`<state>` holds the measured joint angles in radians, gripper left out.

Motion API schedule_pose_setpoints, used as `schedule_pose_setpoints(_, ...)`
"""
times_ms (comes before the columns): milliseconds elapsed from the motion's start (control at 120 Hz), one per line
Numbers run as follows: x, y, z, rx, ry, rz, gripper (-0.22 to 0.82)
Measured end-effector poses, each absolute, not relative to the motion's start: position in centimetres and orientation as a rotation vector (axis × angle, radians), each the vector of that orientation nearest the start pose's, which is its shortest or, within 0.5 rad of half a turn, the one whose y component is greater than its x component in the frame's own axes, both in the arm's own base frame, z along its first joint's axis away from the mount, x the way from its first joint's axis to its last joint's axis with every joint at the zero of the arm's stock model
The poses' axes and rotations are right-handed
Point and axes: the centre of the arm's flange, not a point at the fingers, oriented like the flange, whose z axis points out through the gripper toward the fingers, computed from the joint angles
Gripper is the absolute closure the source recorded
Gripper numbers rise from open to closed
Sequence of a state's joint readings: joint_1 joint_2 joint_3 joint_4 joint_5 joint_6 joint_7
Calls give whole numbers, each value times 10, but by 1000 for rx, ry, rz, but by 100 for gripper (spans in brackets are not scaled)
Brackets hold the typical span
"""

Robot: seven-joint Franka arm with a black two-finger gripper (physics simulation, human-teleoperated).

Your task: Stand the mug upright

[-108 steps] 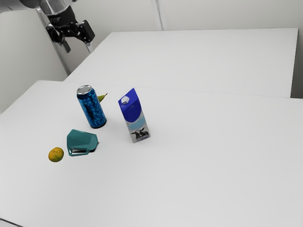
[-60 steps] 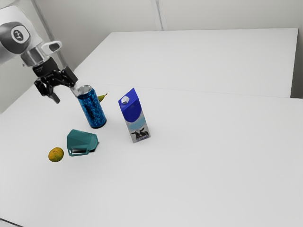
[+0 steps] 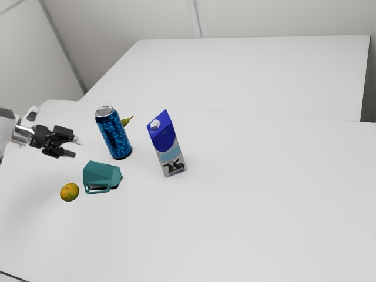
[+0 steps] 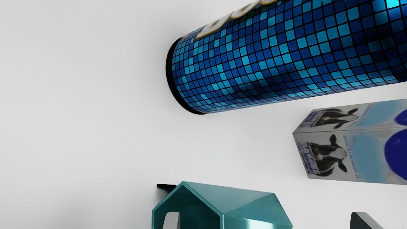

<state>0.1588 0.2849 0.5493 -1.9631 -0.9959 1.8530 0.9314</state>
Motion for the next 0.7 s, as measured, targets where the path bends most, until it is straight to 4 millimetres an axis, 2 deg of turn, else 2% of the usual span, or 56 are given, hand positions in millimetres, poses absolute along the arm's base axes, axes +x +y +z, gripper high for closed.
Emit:
schedule_pose_setpoints(92,489,322,329,2341,209,486,2)
schedule_pose_setpoints(167,480,314,306,2302,164,484,2)
schedule_pose_setpoints(225,476,307,298,2277,136,471,2)
schedule_pose_setpoints(425,467,297,294,2242,63,371,2)
schedule_pose_setpoints(700,466,287,291,2213,30,323,2)
